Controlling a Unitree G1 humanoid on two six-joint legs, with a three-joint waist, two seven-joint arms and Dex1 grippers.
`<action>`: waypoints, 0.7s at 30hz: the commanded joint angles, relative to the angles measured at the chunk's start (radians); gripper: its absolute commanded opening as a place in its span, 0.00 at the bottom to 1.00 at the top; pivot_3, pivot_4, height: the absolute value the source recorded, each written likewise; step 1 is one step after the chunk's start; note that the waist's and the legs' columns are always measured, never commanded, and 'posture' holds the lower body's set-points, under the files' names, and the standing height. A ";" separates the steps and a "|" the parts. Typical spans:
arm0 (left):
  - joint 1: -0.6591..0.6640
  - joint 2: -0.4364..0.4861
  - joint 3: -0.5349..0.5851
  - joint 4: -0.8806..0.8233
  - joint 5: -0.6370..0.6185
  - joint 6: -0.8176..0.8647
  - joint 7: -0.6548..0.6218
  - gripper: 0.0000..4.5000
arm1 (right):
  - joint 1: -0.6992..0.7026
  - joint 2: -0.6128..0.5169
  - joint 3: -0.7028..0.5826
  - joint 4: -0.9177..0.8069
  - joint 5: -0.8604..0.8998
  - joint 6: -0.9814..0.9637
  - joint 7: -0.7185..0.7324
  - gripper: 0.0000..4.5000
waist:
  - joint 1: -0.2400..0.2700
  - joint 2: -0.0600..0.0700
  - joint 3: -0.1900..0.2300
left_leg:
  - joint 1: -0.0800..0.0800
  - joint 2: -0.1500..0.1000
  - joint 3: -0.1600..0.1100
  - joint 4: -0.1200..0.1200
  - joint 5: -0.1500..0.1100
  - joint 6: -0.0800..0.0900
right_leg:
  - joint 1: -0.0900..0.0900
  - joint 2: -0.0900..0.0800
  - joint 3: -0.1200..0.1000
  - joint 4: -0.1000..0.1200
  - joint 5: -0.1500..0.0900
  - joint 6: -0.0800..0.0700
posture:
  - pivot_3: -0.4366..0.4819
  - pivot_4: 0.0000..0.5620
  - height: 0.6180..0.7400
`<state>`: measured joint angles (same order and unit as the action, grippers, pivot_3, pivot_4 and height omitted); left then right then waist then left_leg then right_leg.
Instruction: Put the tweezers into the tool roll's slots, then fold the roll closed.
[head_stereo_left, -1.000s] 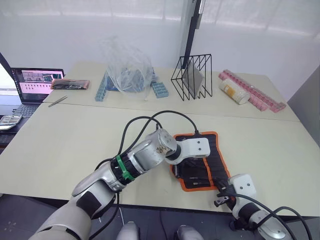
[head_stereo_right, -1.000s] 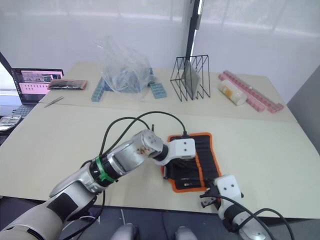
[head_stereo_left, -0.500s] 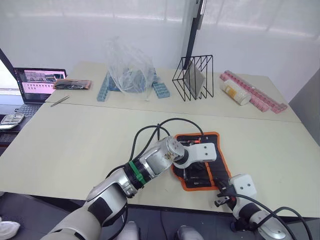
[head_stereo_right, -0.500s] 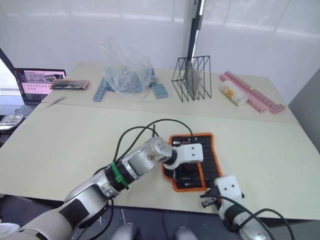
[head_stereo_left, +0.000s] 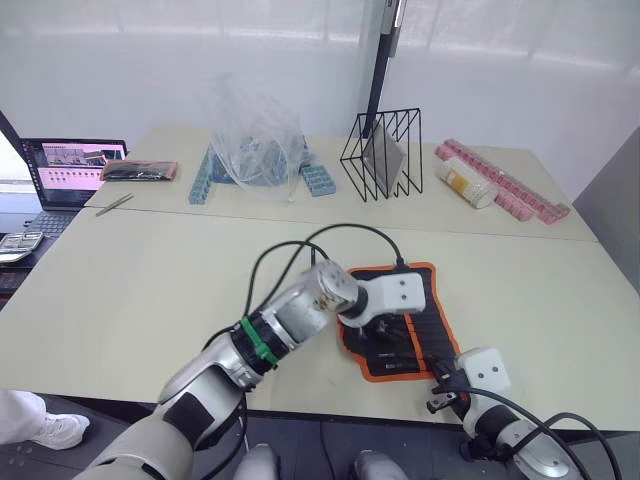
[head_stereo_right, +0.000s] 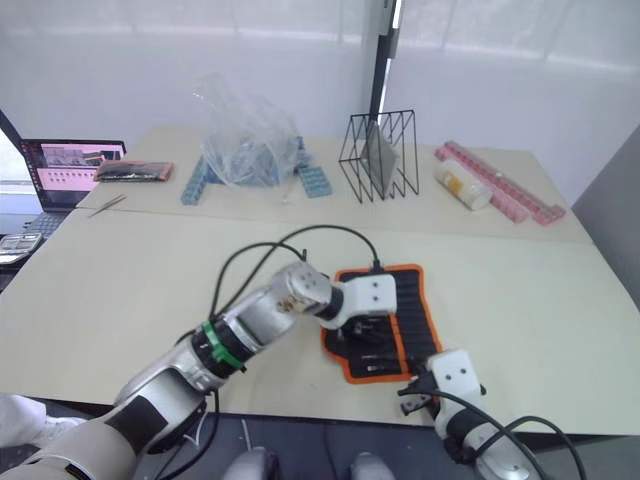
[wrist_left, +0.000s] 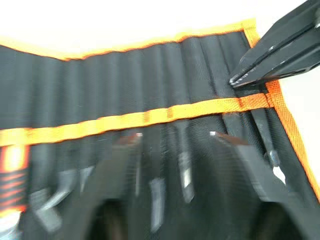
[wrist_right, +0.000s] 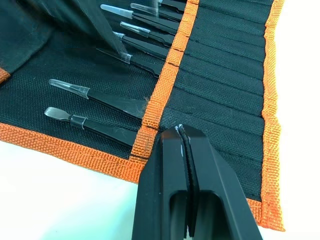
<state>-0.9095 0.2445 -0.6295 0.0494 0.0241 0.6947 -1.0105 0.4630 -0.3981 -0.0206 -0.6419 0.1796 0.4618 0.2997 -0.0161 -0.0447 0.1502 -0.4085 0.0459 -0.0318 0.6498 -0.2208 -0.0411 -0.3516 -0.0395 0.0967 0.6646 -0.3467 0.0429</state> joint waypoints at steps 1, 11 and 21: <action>-0.045 0.064 0.145 -0.115 -0.077 0.034 -0.044 0.89 | 0.033 0.000 0.042 0.083 -0.008 0.056 0.016 0.00 | 0.000 0.000 0.000 | 0.000 0.000 0.000 0.000 0.000 0.000 | 0.000 0.000 0.000 0.000 0.000 0.000 | 0.48 0.27 0.71; 0.204 0.290 0.512 -0.101 -0.150 -0.105 0.080 0.96 | 0.006 -0.012 0.037 0.117 -0.009 0.047 0.040 0.00 | -0.009 0.001 -0.001 | 0.003 0.001 0.000 0.000 0.000 0.000 | 0.001 0.000 0.000 0.002 0.001 -0.001 | 0.48 0.27 0.71; 0.867 0.371 0.981 -0.486 -0.281 0.045 0.243 0.98 | -0.012 -0.044 0.011 0.169 -0.009 0.018 0.093 0.00 | -0.020 -0.004 -0.002 | 0.005 0.004 0.000 -0.002 0.000 0.000 | 0.001 -0.003 -0.002 0.003 0.001 -0.003 | 0.48 0.27 0.71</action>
<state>-0.0589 0.6212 0.2704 -0.3581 -0.2256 0.7362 -0.7968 0.4145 -0.4330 -0.0266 -0.5731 0.1818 0.4383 0.3821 -0.0359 -0.0486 0.1478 -0.4038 0.0499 -0.0322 0.6475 -0.2210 -0.0414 -0.3509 -0.0430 0.0942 0.6669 -0.3453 0.0404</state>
